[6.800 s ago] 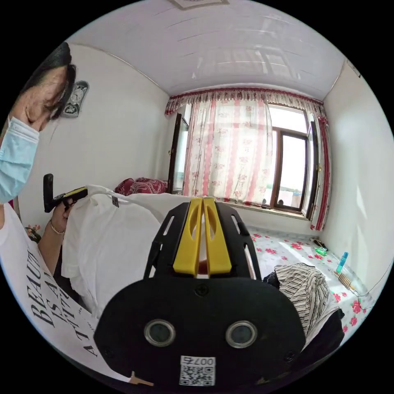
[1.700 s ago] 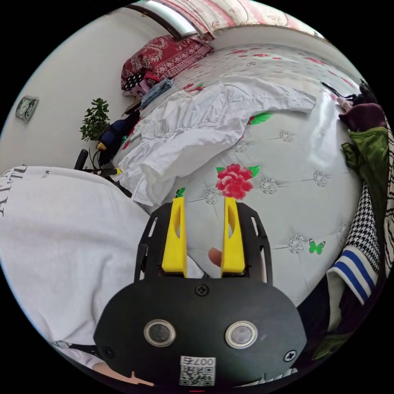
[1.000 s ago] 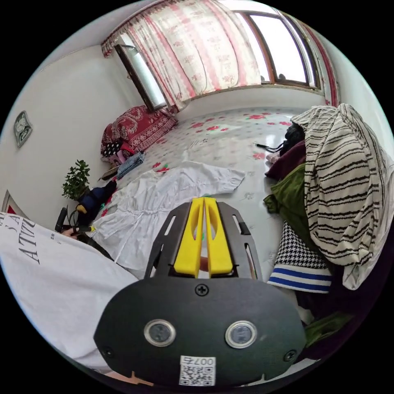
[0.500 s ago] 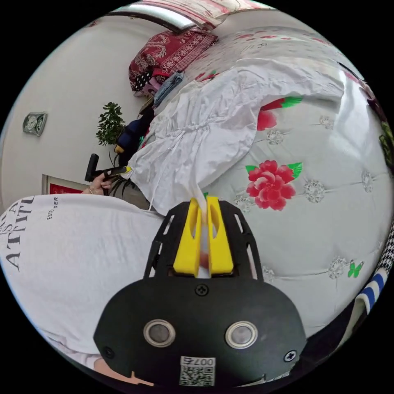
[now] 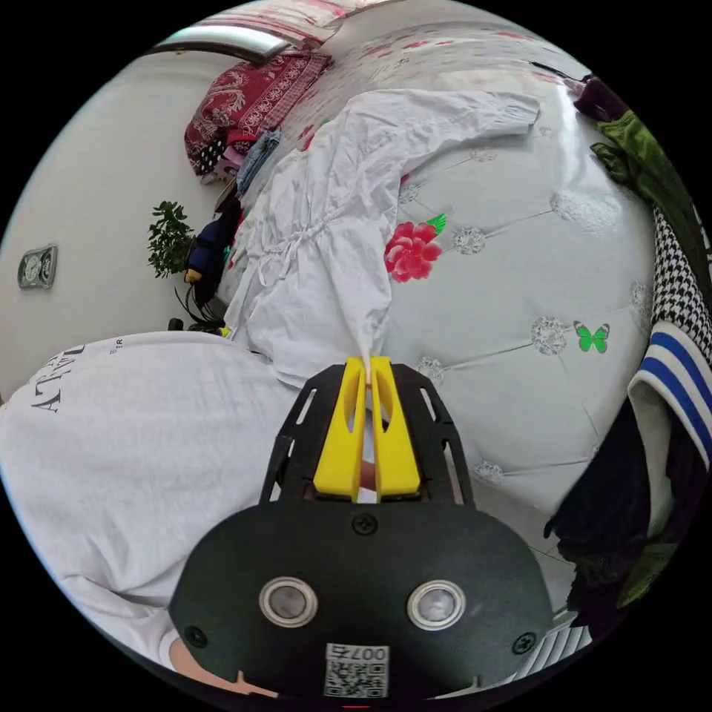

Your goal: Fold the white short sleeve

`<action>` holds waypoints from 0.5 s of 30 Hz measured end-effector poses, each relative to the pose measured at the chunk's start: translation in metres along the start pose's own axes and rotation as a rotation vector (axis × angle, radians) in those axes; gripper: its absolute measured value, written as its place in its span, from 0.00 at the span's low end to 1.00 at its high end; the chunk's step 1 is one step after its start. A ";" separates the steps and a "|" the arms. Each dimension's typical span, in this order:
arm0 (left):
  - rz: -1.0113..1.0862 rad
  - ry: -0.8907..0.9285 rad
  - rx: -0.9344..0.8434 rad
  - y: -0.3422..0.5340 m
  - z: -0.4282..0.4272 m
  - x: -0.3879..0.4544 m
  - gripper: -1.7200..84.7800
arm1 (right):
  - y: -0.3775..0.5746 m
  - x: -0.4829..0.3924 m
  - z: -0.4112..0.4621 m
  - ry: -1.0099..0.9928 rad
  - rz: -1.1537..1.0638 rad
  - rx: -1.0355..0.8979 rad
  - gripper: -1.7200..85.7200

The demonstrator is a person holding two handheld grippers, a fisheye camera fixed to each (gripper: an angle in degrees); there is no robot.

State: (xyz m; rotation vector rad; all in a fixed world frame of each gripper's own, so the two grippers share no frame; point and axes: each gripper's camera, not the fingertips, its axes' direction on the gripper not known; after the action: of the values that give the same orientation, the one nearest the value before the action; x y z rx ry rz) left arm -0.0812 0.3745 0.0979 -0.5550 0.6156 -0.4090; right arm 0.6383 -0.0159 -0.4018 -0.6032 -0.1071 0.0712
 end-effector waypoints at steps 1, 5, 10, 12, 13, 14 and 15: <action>0.010 -0.030 -0.005 0.001 -0.003 0.000 0.06 | -0.001 0.004 -0.002 -0.011 0.013 0.008 0.02; 0.056 -0.051 -0.025 0.002 0.000 0.001 0.14 | -0.011 0.017 -0.004 -0.009 0.015 -0.031 0.03; 0.195 -0.123 -0.076 0.001 0.044 0.041 0.23 | -0.015 0.026 0.009 0.022 0.006 -0.112 0.04; 0.256 -0.186 -0.140 -0.003 0.070 0.058 0.23 | -0.014 0.030 0.014 0.015 0.009 -0.129 0.03; 0.277 -0.272 -0.182 -0.007 0.085 0.067 0.21 | -0.014 0.034 0.017 0.007 0.012 -0.138 0.03; 0.277 -0.324 -0.195 -0.009 0.091 0.070 0.19 | -0.014 0.037 0.017 0.000 0.012 -0.147 0.02; 0.259 -0.433 -0.182 -0.014 0.097 0.076 0.12 | -0.014 0.039 0.013 0.006 0.010 -0.138 0.02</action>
State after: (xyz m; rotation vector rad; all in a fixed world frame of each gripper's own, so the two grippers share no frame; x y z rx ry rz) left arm 0.0340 0.3599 0.1401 -0.7031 0.3014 0.0171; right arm 0.6758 -0.0165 -0.3801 -0.7421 -0.1034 0.0718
